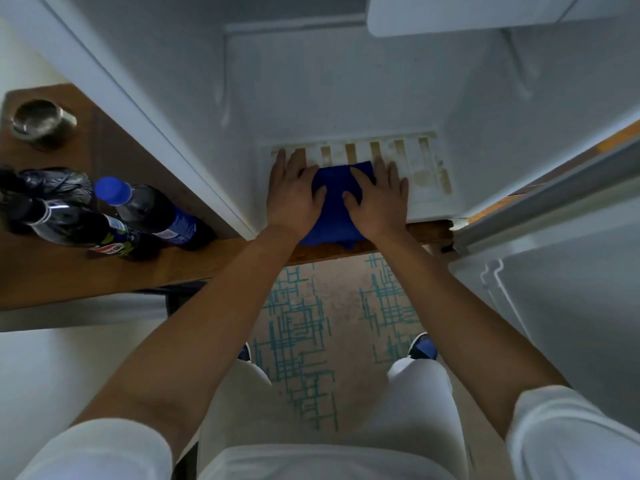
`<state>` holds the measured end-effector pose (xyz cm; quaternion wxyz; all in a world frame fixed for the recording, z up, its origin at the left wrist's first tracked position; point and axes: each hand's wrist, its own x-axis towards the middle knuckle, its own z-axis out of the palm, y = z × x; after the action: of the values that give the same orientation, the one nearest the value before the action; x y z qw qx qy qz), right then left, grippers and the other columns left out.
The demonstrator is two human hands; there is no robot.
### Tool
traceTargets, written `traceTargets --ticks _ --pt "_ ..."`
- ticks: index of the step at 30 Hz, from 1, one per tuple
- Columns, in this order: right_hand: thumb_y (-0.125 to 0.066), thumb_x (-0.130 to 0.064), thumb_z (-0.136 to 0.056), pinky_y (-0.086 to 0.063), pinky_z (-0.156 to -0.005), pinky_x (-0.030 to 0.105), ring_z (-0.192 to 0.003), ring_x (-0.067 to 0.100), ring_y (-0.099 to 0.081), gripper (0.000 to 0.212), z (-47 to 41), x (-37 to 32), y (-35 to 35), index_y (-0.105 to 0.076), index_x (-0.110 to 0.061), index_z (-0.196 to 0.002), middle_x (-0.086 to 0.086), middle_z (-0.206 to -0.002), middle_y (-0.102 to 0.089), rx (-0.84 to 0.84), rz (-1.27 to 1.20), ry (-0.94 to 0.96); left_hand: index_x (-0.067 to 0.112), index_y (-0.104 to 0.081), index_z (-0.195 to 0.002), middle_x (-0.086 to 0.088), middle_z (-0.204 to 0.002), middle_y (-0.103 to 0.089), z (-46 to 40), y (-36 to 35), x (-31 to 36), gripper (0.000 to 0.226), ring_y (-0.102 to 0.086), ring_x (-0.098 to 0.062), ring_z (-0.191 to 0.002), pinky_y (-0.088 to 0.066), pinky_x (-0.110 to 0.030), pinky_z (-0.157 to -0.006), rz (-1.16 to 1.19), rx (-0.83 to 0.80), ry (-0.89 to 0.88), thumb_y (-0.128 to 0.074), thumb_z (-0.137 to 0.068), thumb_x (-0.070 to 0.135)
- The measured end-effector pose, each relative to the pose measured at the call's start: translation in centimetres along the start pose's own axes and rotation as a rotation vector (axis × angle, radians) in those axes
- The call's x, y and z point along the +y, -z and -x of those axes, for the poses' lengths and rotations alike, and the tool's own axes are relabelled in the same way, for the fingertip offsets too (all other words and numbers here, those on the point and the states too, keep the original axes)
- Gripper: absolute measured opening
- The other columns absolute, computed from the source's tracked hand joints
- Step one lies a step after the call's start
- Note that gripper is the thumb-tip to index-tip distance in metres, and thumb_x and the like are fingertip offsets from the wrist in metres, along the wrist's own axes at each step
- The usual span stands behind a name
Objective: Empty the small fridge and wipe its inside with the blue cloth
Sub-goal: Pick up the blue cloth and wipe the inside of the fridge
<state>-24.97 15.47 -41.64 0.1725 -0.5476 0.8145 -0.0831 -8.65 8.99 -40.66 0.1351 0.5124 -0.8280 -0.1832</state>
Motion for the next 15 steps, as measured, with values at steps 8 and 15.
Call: traceTargets --ticks 8,15 --pt "-0.049 -0.044 -0.105 -0.006 -0.131 0.05 -0.161 0.036 -0.007 0.063 1.7 -1.0 1.3 -0.031 -0.025 -0.162 0.014 -0.174 -0.009 0.037 -0.084 0.164 0.002 -0.069 -0.125 -0.021 -0.142 -0.058 8.3 8.9 3.2 0.031 -0.056 -0.038 -0.127 -0.047 -0.043 -0.108 0.159 0.338 -0.178 -0.06 -0.102 0.02" --pt "-0.043 -0.045 -0.102 -0.014 -0.128 0.058 -0.157 0.04 -0.02 0.061 2.8 -1.9 -0.2 -0.041 -0.021 -0.158 0.016 -0.169 -0.026 0.109 -0.021 0.3 0.006 -0.074 -0.114 -0.023 -0.134 -0.059 12.6 16.1 2.1 0.024 -0.057 -0.035 -0.114 -0.047 -0.047 -0.1 -0.067 0.641 -0.161 -0.072 -0.098 0.024"
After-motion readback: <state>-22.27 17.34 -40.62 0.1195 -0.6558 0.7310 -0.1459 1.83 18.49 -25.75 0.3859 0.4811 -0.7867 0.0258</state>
